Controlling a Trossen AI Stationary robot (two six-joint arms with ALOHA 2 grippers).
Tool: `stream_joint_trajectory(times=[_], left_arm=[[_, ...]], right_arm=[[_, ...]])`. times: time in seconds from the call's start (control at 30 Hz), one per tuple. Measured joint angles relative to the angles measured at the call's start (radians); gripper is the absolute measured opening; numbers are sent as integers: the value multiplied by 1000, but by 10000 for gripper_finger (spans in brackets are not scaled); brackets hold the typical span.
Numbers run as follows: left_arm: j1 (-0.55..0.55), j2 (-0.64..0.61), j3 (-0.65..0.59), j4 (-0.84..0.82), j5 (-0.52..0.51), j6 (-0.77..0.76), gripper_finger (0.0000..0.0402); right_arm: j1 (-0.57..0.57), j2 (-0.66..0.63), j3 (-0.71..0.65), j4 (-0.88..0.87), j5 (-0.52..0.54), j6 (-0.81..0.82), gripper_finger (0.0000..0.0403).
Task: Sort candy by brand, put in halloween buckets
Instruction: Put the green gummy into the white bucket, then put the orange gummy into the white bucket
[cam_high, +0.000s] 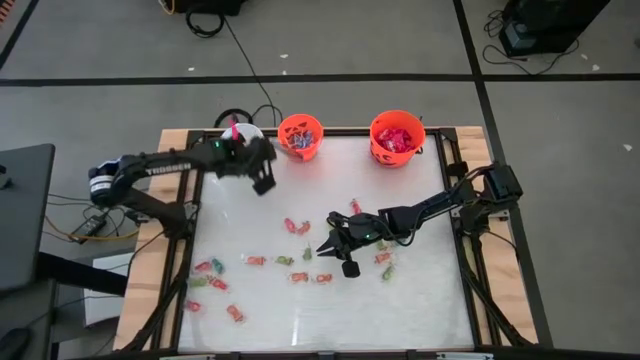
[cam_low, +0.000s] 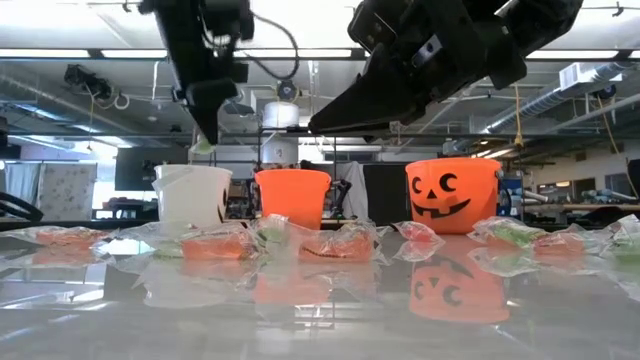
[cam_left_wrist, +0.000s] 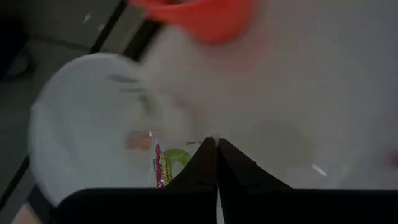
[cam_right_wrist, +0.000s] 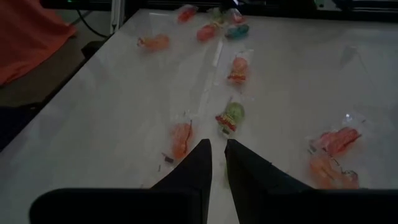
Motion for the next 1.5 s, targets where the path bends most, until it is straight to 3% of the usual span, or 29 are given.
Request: stream_joint_trajectory(times=[0.17,0.37,0.73,0.87,1.0,1.13,1.3,1.5], left_arm=[[194,0,0,20,15,59,1],[347,0,0,65,131,67,11],[385,0,1,91,131,47,119],[371,-18,1,63,129,64,134],[298,-84,1,-18,129,42,135],[149,-152,2,-178,132,-85,135],[-112,-190,-25,-334,152,-296,136],[-435,-178,-74,-331,170,-568,136]], right_arm=[[0,0,0,-5,0,0,62],[0,0,0,-8,0,-7,62],[0,0,0,-8,0,-11,62],[0,0,0,-7,0,-11,62],[0,0,0,-6,9,0,62],[0,0,0,-6,10,10,62],[6,0,0,-7,41,11,62],[8,0,0,-4,47,13,62]])
